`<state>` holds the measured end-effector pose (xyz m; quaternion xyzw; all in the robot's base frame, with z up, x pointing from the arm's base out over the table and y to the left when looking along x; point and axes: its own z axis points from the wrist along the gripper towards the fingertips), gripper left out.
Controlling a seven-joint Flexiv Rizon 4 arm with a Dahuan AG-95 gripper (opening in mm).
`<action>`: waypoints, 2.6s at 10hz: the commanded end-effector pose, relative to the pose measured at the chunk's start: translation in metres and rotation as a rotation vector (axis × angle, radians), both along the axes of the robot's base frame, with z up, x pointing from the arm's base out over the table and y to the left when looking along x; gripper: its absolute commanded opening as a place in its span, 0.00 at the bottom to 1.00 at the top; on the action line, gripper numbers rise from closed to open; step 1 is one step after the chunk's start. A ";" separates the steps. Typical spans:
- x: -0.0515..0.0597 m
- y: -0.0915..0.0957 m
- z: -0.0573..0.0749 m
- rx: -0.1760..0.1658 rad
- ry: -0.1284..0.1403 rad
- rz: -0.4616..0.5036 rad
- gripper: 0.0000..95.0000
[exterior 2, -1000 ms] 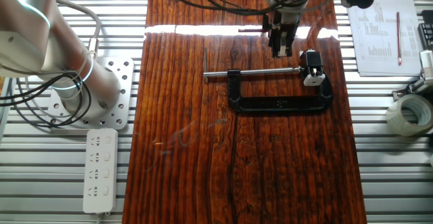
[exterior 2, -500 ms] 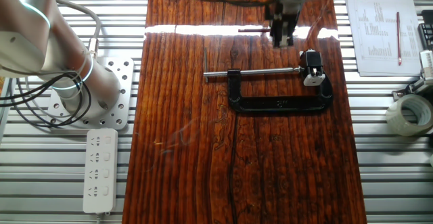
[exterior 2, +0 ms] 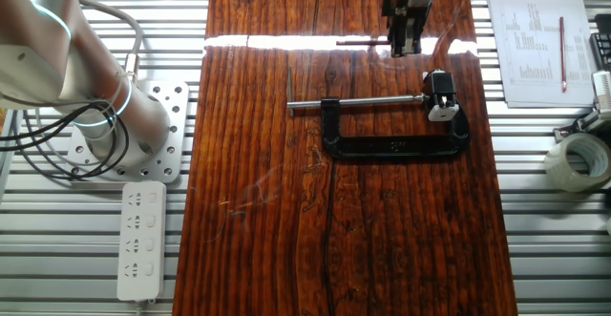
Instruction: Insert the pencil into the pencil sharpener
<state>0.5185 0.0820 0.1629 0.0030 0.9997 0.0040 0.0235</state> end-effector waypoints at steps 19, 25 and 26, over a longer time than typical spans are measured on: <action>0.000 -0.001 -0.001 0.011 0.049 -0.001 0.00; 0.000 -0.001 -0.001 0.010 0.054 0.035 0.00; 0.000 -0.001 -0.001 0.010 0.054 0.029 0.00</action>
